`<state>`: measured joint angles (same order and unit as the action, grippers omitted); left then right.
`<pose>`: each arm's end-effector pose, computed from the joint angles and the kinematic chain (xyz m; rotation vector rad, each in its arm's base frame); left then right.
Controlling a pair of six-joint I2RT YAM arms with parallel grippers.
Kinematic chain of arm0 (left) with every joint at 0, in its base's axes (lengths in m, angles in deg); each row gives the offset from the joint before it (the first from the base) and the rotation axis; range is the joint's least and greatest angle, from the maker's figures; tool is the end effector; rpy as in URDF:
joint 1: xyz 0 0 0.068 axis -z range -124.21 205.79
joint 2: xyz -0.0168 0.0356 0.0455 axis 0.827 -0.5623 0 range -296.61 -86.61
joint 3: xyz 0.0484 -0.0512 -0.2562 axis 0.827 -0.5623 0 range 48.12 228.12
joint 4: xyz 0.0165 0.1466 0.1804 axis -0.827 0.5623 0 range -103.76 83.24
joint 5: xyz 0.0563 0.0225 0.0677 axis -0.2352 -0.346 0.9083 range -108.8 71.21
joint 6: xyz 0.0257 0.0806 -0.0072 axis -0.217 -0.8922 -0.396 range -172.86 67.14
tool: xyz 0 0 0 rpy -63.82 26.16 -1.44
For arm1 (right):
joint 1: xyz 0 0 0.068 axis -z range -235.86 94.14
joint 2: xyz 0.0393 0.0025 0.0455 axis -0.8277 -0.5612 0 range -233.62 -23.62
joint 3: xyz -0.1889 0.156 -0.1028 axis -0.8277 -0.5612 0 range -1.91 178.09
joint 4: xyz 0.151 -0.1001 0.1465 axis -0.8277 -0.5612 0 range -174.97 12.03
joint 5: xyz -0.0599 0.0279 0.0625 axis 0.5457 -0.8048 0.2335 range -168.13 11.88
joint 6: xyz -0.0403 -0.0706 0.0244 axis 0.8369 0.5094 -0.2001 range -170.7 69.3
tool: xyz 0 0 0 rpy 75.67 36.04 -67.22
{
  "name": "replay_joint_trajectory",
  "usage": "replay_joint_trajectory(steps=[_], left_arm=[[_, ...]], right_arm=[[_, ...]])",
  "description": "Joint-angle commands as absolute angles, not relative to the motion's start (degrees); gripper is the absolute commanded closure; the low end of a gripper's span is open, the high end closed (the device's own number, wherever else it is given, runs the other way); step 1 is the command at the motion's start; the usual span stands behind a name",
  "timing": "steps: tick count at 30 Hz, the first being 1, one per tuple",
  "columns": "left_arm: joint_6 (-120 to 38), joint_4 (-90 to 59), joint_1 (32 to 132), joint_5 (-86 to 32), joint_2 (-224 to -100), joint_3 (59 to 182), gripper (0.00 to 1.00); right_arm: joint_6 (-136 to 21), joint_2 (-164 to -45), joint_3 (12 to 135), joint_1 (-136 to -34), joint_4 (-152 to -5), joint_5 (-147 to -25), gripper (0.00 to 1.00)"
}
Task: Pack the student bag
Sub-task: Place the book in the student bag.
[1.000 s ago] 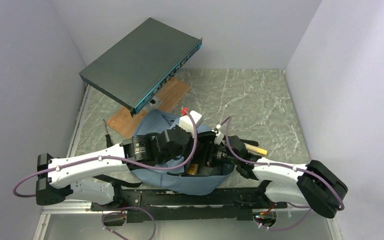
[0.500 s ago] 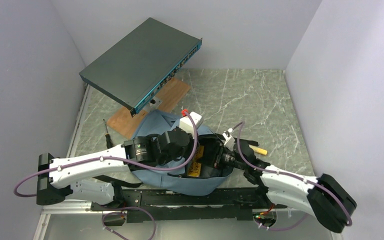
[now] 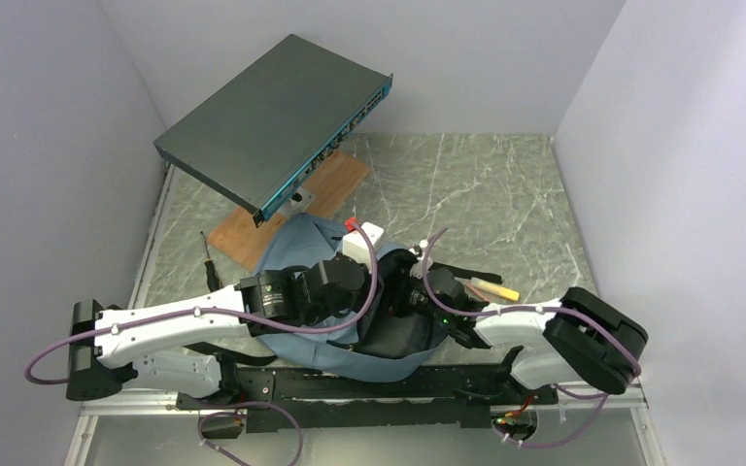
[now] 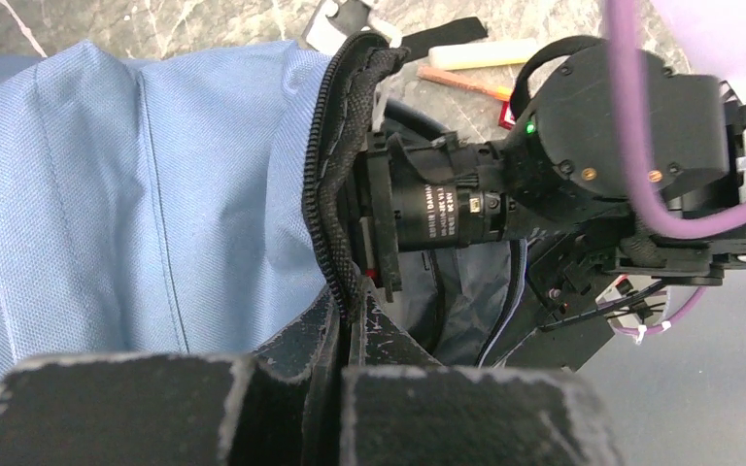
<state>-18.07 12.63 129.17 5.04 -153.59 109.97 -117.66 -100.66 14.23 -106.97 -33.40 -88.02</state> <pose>0.1032 -0.2403 0.3159 0.4671 2.0973 -0.7033 0.1536 0.2109 0.1640 0.1602 2.1717 1.4927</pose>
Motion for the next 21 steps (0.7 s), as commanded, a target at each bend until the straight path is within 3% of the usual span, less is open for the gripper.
replay_joint_trajectory(steps=[1,6,10,13,15,21], left_arm=[[-16.43,11.06,129.44,6.79,-152.29,109.61,1.0],[-16.83,10.92,129.44,7.37,-152.61,109.3,1.0],[-17.12,9.97,129.4,7.82,-152.28,108.75,1.0],[-17.6,10.47,129.44,7.84,-152.24,109.38,1.0],[-17.75,10.72,129.43,7.7,-152.2,109.62,1.0],[-17.56,9.36,129.44,6.45,-152.3,109.19,1.0]], right_arm=[[-111.66,-95.58,16.64,-106.5,-38.38,-80.96,0.59],[-106.59,-90.83,19.02,-105.79,-55.41,-81.42,0.45],[-105.92,-88.26,17.89,-105.34,-56.66,-86.32,0.48],[-106.46,-87.81,15.51,-105.68,-53.71,-89.8,0.49],[-107.19,-88.91,14.06,-105.78,-49.81,-90.74,0.45],[-106.4,-99.71,13.72,-106.55,-35.16,-96.97,0.44]])
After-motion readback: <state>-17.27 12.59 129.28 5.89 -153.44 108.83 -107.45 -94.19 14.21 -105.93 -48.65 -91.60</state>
